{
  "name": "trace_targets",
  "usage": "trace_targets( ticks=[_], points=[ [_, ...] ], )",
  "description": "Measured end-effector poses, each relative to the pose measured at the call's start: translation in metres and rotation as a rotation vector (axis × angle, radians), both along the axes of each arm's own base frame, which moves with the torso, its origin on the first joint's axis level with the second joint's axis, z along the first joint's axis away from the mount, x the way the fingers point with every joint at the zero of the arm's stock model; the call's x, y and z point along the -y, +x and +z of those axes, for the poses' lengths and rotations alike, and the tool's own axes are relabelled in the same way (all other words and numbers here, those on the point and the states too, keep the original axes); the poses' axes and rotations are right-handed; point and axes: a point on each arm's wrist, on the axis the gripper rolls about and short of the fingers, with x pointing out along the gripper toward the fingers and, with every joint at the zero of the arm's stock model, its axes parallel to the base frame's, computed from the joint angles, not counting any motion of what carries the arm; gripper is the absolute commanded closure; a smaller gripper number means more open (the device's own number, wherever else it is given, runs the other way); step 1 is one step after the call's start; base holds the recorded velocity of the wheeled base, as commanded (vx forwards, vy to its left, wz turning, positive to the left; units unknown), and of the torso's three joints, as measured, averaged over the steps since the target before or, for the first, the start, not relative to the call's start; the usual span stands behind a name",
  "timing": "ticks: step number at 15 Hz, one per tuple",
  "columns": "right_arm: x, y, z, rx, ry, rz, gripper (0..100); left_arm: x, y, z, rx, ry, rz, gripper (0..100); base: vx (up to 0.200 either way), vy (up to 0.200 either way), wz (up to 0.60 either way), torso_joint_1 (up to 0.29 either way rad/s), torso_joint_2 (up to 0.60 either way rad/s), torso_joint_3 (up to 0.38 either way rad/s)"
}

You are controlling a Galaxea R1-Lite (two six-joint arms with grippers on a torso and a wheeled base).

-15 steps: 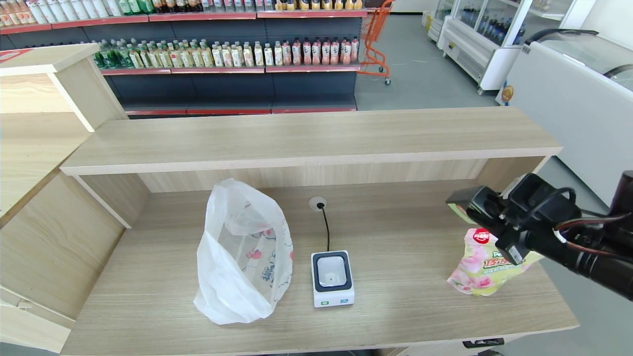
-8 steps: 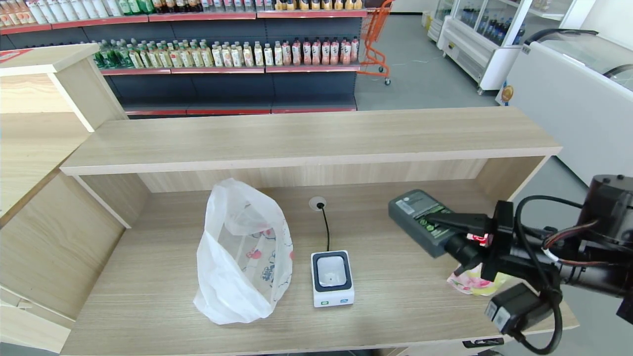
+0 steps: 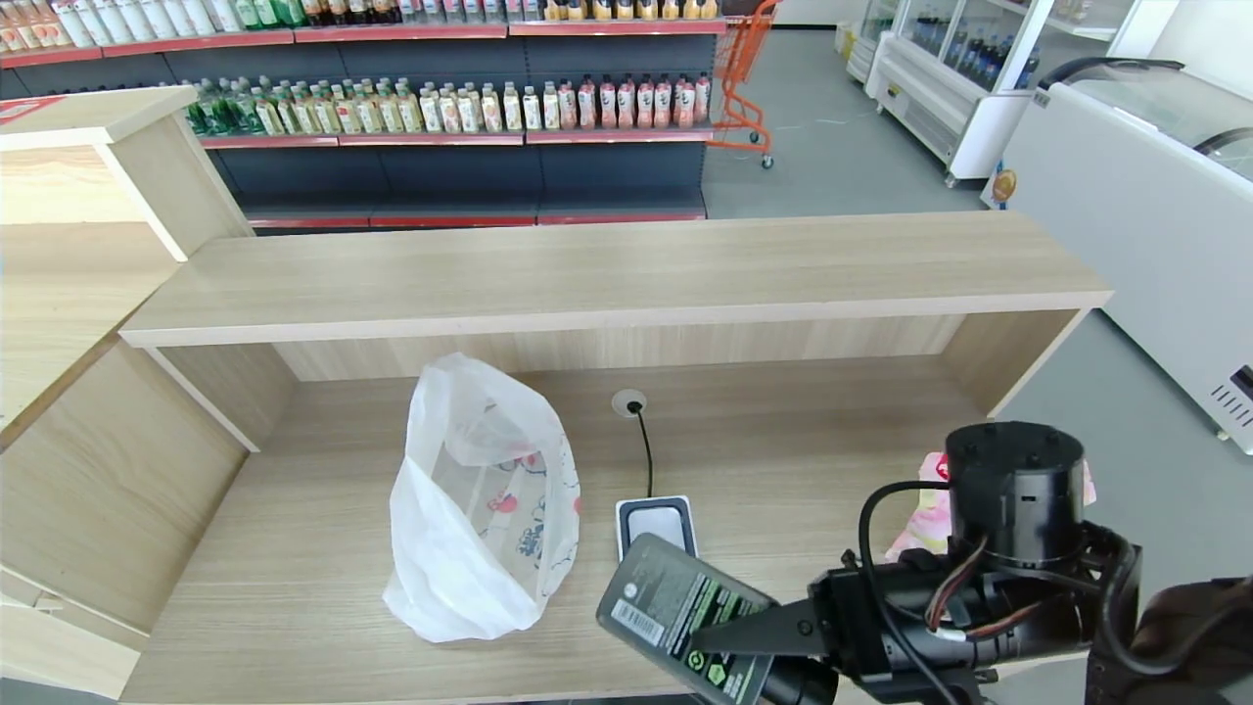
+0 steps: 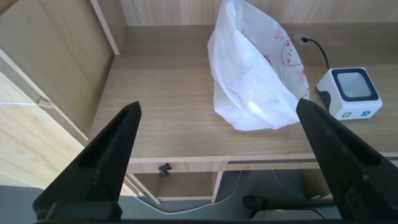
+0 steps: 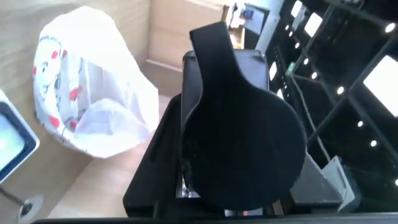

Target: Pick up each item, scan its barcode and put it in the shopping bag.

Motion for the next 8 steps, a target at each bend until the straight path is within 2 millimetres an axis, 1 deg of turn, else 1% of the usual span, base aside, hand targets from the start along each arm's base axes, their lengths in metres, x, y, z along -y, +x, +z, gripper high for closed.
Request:
trace_targets(
  ticks=[1,3,8],
  points=[
    [-0.006,-0.004,-0.003,-0.009,-0.002,0.046,100,0.0,0.0,0.0,0.0,0.0,0.0,0,0.0,0.0,0.0,0.0,0.0,0.0],
    [-0.01,-0.006,-0.007,0.002,-0.008,0.075,100,0.0,0.0,0.0,0.0,0.0,0.0,0,0.0,0.0,0.0,0.0,0.0,0.0],
    [-0.009,0.004,-0.013,0.01,-0.002,0.08,100,0.0,0.0,0.0,0.0,0.0,0.0,0,0.0,0.0,0.0,0.0,0.0,0.0]
  ],
)
